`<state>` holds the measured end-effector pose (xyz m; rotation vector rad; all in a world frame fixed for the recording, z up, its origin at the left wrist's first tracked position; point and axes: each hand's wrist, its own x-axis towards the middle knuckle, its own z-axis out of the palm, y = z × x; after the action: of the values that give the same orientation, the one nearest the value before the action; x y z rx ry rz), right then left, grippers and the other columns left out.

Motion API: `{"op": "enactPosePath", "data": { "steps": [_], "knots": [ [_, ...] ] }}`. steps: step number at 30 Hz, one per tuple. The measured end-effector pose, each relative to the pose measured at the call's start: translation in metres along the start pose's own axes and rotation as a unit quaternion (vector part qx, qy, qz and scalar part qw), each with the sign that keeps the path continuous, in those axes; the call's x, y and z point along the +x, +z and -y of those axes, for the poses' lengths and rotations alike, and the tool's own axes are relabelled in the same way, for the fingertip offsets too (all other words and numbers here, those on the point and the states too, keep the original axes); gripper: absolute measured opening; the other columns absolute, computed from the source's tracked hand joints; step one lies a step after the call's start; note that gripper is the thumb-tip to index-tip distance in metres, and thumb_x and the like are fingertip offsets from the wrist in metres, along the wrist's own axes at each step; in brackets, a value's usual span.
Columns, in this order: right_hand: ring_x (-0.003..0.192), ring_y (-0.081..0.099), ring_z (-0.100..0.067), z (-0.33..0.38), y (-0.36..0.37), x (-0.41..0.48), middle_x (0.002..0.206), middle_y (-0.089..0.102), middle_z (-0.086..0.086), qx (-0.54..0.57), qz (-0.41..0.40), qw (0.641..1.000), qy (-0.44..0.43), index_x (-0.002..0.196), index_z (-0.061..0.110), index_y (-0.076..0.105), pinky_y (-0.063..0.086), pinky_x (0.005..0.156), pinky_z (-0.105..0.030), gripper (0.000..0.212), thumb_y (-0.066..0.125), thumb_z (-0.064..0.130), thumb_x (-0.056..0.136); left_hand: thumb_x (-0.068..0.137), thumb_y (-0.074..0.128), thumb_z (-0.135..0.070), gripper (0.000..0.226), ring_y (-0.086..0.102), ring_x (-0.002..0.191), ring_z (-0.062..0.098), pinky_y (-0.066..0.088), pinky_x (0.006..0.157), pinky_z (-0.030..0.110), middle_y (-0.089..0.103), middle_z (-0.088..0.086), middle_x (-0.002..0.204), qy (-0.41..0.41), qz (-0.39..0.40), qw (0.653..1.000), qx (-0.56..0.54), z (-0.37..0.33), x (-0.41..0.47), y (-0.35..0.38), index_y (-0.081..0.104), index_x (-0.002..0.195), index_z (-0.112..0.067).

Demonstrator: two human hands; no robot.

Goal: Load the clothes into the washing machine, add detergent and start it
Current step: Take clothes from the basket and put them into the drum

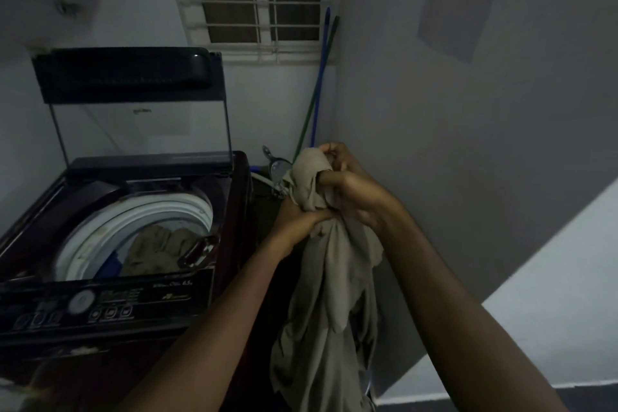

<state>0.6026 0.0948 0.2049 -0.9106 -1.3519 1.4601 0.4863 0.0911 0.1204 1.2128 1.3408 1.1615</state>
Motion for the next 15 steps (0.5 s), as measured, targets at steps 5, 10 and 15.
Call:
{"op": "enactPosePath", "data": {
  "steps": [5, 10, 15],
  "knots": [
    [0.12, 0.046, 0.005, -0.024, -0.05, -0.032, 0.134, 0.047, 0.012, -0.101, 0.031, 0.994, -0.007, 0.137, 0.021, 0.04, 0.043, 0.104, -0.028, 0.076, 0.069, 0.003, 0.07, 0.076, 0.079, -0.007, 0.047, 0.069, 0.104, 0.023, 0.056, 0.091, 0.038, 0.073, 0.003, 0.11, -0.014, -0.065, 0.981, -0.18, -0.026, 0.002, -0.013, 0.066, 0.12, -0.01],
    [0.125, 0.042, 0.001, -0.103, -0.049, -0.05, 0.139, 0.038, 0.023, -0.216, 0.047, 0.967, 0.125, 0.147, 0.031, 0.022, 0.039, 0.107, -0.028, 0.118, 0.094, 0.032, 0.053, 0.083, 0.069, -0.013, 0.044, 0.069, 0.102, 0.029, 0.056, 0.084, 0.036, 0.071, 0.013, 0.114, -0.028, 0.003, 0.93, -0.367, -0.061, -0.003, -0.007, 0.063, 0.124, -0.001],
    [0.117, 0.043, -0.005, -0.135, -0.01, -0.041, 0.124, 0.044, 0.013, -0.174, -0.091, 0.975, 0.106, 0.138, 0.015, 0.046, 0.036, 0.091, -0.011, 0.062, 0.074, 0.022, 0.083, 0.093, 0.054, -0.014, 0.022, 0.071, 0.084, 0.024, 0.057, 0.077, 0.034, 0.074, 0.01, 0.095, -0.026, 0.004, 0.891, -0.452, -0.074, -0.011, -0.008, 0.066, 0.11, -0.004]
  ]
}}
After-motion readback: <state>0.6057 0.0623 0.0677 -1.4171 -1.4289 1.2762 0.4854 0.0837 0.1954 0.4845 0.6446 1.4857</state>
